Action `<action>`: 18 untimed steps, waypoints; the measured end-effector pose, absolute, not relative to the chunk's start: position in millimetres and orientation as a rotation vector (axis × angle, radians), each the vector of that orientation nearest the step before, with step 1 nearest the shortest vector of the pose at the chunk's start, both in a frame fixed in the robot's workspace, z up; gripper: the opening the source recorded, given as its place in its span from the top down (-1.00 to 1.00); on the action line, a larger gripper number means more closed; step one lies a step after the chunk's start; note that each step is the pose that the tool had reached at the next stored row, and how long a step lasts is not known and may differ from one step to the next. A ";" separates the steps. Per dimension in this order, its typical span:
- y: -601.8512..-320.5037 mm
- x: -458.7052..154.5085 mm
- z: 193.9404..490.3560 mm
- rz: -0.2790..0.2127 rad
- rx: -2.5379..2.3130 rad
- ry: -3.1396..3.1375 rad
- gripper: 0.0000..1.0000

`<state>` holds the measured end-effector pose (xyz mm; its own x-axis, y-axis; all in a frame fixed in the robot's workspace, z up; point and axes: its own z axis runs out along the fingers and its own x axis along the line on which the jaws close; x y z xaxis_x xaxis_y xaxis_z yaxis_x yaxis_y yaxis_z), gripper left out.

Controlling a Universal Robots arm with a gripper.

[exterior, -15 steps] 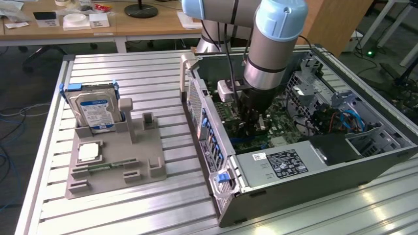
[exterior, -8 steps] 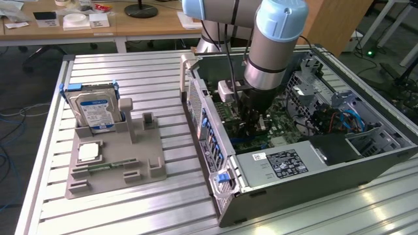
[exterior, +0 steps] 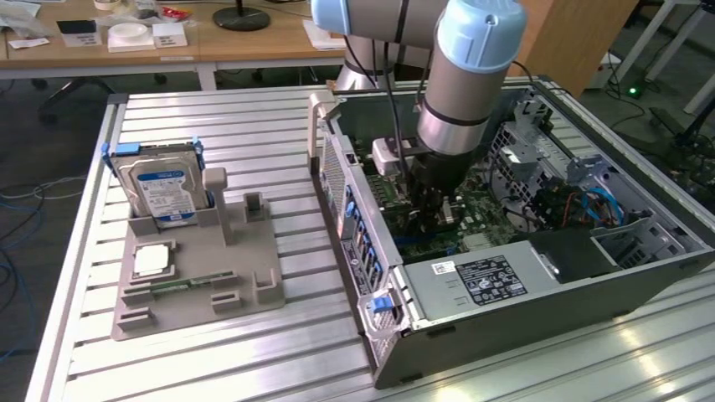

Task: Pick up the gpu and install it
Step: 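Insert the gpu into the slot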

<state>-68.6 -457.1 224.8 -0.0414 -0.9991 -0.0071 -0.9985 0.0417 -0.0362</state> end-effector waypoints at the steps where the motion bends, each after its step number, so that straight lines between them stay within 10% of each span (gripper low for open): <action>1: -457.1 -68.6 224.4 -0.033 -2.154 2.245 0.44; 18: -457.1 -68.6 220.2 -0.028 -2.156 2.248 0.44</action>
<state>-68.6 -457.1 220.2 -0.0415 -0.9991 -0.0066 -0.9986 0.0417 -0.0316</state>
